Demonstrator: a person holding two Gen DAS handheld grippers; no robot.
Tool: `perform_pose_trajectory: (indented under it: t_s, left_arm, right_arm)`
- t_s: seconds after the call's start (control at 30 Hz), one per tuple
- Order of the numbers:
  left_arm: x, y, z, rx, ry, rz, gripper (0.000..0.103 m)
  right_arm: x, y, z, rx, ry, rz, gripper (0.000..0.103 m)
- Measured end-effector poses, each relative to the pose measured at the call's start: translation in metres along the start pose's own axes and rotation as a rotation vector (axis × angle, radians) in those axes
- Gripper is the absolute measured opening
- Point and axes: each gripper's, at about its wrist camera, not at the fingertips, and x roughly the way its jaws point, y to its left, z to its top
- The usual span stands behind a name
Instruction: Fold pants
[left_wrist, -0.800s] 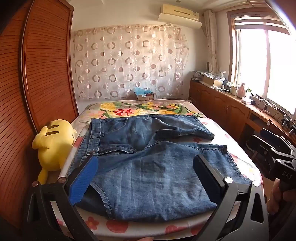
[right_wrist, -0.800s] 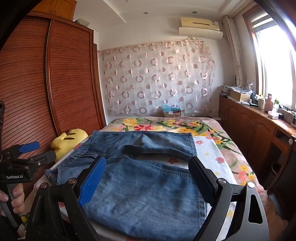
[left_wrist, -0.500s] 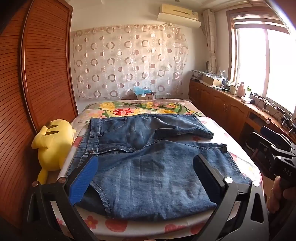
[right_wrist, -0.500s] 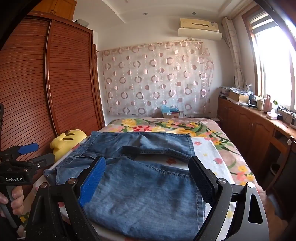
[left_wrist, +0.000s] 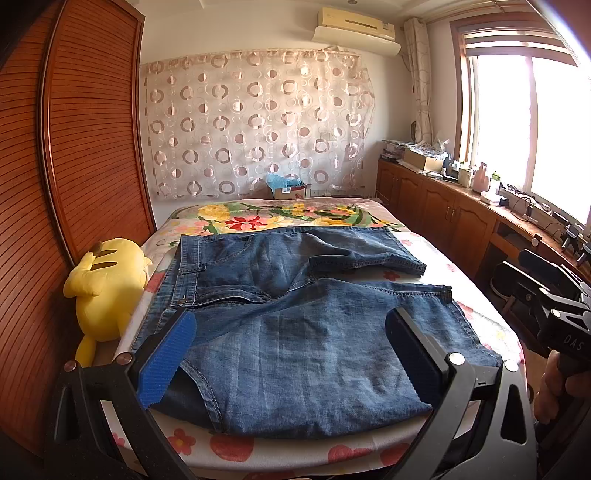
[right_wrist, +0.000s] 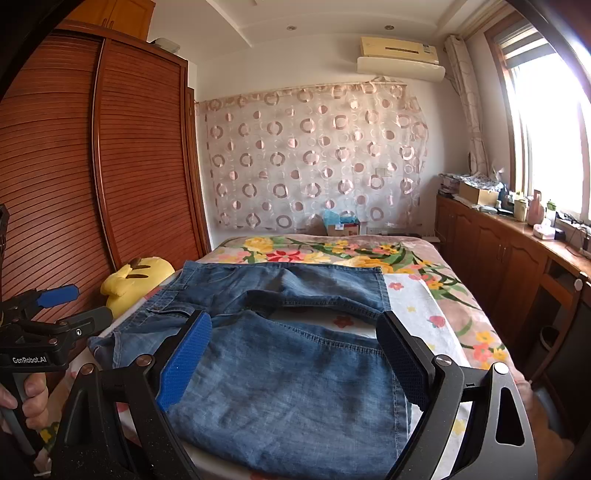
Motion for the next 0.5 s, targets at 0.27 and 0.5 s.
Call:
perform_pose_trajectory:
  t_s: [0.27, 0.5]
  left_arm:
    - [0.0000, 0.0000, 0.0000, 0.001, -0.001, 0.001, 0.103]
    - [0.0000, 0.0000, 0.0000, 0.002, -0.001, 0.001, 0.103]
  right_arm:
    - [0.0042, 0.0048, -0.0015, -0.002, -0.002, -0.003, 0.092]
    - [0.0042, 0.0049, -0.0017, -0.001, -0.002, -0.003, 0.092]
